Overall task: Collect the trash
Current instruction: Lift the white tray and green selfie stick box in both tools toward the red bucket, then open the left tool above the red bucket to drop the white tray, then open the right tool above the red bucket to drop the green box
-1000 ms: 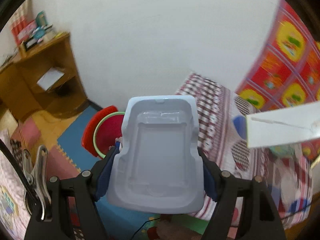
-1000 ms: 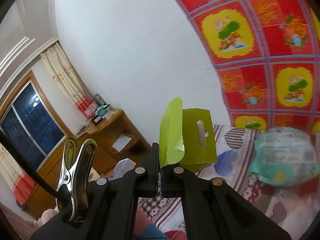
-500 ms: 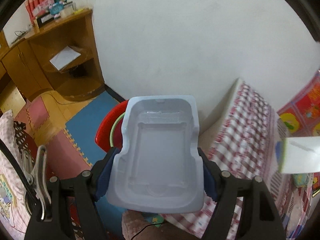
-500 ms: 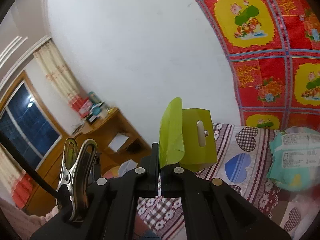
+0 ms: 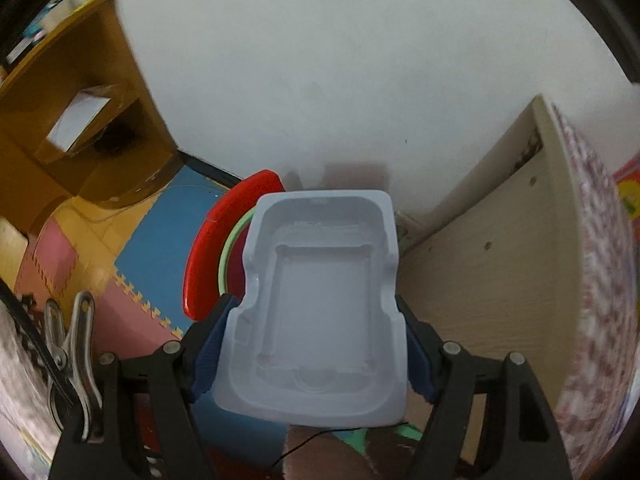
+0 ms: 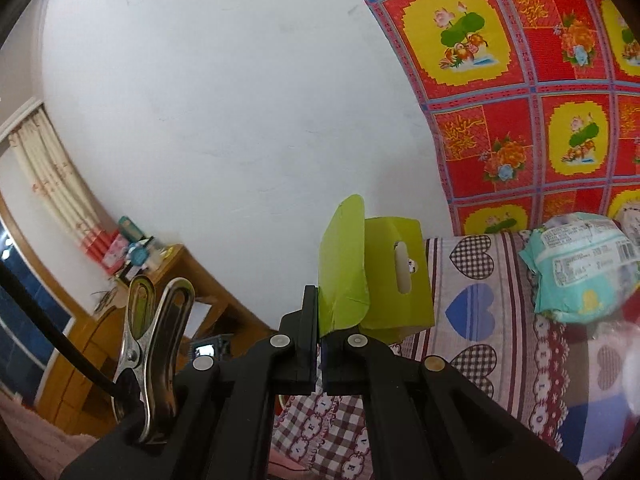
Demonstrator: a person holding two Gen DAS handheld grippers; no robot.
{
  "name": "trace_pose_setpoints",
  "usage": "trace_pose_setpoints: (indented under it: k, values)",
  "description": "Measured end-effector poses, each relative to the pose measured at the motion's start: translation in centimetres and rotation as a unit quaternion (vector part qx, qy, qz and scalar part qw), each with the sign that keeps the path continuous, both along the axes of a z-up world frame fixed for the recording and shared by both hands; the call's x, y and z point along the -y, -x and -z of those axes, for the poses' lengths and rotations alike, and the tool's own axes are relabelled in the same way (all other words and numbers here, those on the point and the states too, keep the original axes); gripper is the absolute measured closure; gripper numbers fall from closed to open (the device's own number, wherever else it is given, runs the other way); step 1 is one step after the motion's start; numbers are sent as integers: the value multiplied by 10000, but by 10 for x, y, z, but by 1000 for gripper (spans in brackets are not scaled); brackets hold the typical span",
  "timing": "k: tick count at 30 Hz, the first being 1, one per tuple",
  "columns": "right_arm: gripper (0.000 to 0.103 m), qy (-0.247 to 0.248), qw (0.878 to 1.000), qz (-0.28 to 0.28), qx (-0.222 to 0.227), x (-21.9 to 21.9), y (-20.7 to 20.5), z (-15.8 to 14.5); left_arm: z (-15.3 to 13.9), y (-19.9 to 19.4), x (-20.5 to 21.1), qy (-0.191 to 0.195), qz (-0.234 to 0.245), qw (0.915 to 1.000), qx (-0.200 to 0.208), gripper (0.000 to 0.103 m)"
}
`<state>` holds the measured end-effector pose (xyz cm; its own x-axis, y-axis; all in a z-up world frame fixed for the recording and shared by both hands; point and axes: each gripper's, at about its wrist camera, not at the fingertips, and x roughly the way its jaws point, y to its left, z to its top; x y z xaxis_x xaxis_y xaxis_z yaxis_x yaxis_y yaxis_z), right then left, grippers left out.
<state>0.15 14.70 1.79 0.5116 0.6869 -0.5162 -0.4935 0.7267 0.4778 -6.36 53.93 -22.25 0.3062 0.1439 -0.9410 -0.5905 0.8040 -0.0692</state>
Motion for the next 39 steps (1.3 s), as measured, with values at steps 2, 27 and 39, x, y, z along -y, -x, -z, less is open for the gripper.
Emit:
trace_pose_setpoints:
  k: [2,27,39]
  values:
    - [101,39,10000,90,-7,-2,4,0,11,-6,-4,48,136,9999,-31,24]
    - [101,323,9994,-48,-80,-46,14,5,47,-31,-22,255,734,9966,-282,17]
    - [101,458,9929,-1095,-72,-117,10,22,8,-10,-32,319,479,9983,-6,17]
